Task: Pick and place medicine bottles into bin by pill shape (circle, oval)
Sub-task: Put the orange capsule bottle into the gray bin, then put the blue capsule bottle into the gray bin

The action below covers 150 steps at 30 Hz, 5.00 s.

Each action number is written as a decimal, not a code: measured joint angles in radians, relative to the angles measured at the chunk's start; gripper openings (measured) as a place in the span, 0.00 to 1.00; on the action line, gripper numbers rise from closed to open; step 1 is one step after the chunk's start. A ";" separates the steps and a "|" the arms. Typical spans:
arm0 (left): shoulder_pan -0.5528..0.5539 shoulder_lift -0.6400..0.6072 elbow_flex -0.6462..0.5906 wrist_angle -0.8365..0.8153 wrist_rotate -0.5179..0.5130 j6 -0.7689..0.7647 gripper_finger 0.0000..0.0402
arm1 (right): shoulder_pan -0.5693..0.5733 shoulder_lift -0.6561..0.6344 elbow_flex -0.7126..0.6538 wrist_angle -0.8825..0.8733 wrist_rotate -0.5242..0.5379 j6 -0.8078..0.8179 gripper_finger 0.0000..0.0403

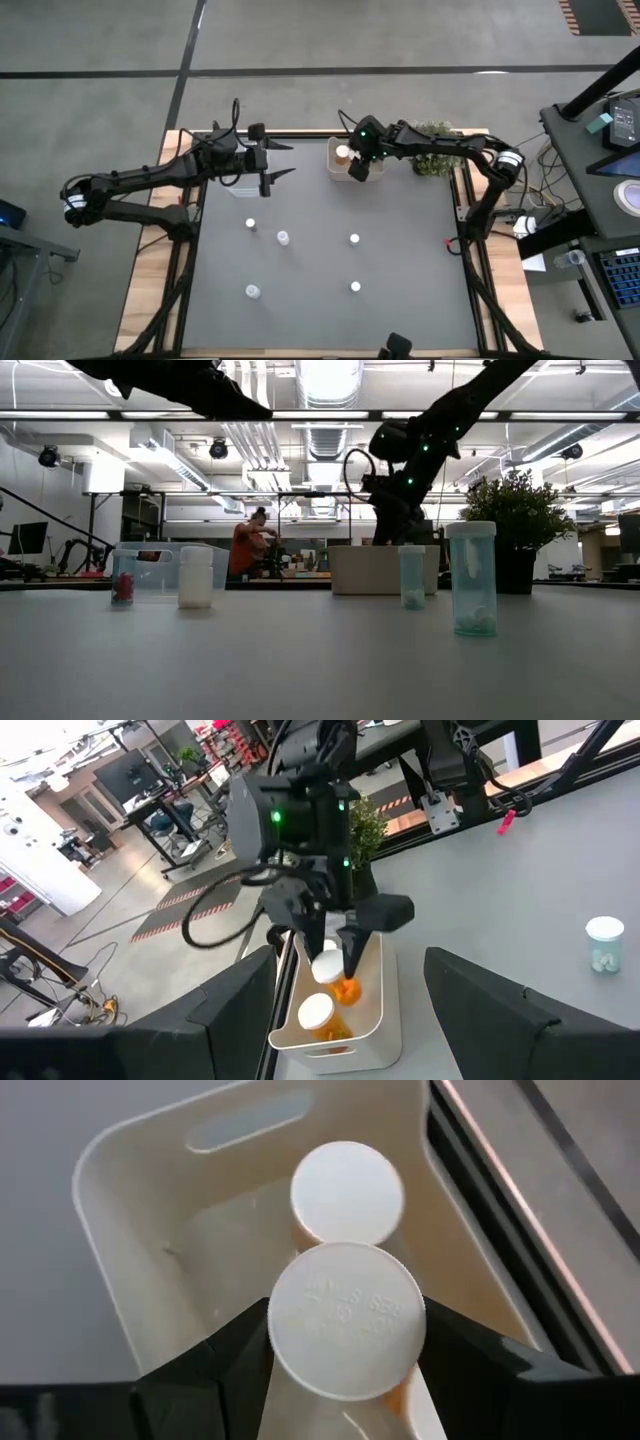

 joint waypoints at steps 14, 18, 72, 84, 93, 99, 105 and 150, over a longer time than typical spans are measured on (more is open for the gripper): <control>0.000 0.000 0.000 0.000 -0.002 0.003 0.60 | -0.003 0.035 0.019 -0.006 -0.002 -0.001 0.59; 0.000 0.000 0.000 0.000 -0.003 0.006 0.60 | -0.004 0.035 0.019 -0.009 -0.001 0.008 0.65; -0.184 0.132 0.137 -0.333 0.002 -0.439 0.60 | 0.325 -0.600 -0.475 0.580 -0.004 -0.085 0.57; -0.384 0.306 0.186 -0.668 -0.009 -0.448 0.60 | 0.378 -0.600 -0.477 0.572 -0.006 -0.071 0.57; -0.408 0.338 0.224 -0.885 -0.027 -0.496 0.60 | 0.386 -0.600 -0.477 0.572 -0.004 -0.068 0.57; -0.408 0.334 0.225 -1.152 -0.134 -0.500 0.60 | 0.386 -0.600 -0.477 0.572 -0.003 -0.068 0.57; -0.408 0.334 0.197 -1.155 -0.151 -0.501 0.60 | 0.386 -0.600 -0.477 0.564 -0.003 -0.067 0.57; -0.406 0.334 0.108 -1.040 -0.269 -0.494 0.26 | 0.386 -0.600 -0.483 0.549 -0.003 -0.061 0.57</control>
